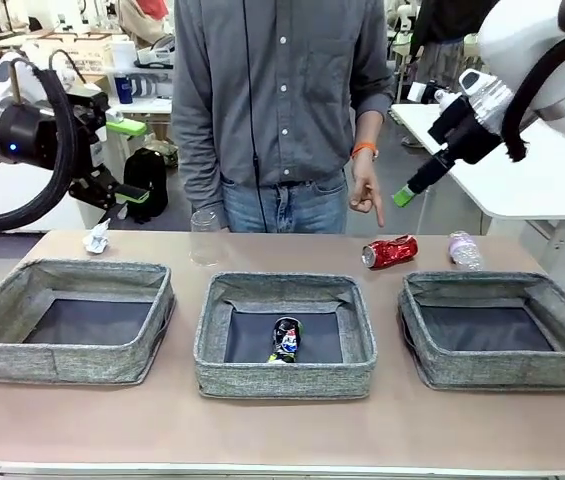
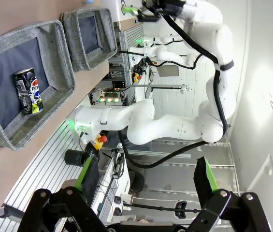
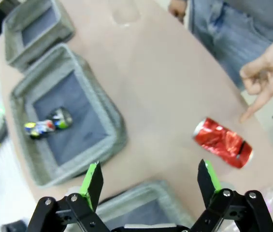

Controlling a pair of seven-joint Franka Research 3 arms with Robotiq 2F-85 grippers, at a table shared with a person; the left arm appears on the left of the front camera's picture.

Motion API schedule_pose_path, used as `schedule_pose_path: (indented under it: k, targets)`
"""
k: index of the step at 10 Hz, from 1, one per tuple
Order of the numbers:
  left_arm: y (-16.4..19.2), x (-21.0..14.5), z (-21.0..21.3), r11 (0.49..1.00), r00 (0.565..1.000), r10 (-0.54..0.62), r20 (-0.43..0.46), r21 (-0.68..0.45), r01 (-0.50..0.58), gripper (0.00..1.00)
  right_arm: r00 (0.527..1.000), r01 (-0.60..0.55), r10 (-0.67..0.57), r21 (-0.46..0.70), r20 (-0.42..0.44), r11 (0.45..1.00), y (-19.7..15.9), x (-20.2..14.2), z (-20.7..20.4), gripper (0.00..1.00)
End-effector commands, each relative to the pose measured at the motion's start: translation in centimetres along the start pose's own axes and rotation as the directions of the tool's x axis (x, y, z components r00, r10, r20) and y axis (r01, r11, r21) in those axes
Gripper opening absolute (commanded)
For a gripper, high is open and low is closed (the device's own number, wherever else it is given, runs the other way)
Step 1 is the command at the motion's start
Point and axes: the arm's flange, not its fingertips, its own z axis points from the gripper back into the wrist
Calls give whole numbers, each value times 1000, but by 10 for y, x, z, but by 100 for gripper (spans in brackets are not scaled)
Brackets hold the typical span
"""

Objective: Sort the waste into the appropriate baskets.
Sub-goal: Pick up the waste item pointed out by the person.

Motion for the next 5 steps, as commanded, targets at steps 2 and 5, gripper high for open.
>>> schedule_pose_path:
  k: [2, 5]
  targets:
    - [-2, -1, 1, 1000, 1000, -13, -5, 9, 13, 100, 985, -172, 172, -52, 3, 984, -68, 7, -44, 100]
    - [-2, -1, 1, 1000, 1000, -13, -5, 9, 13, 100, 951, -291, 271, -135, -148, 947, -101, 0, -92, 100]
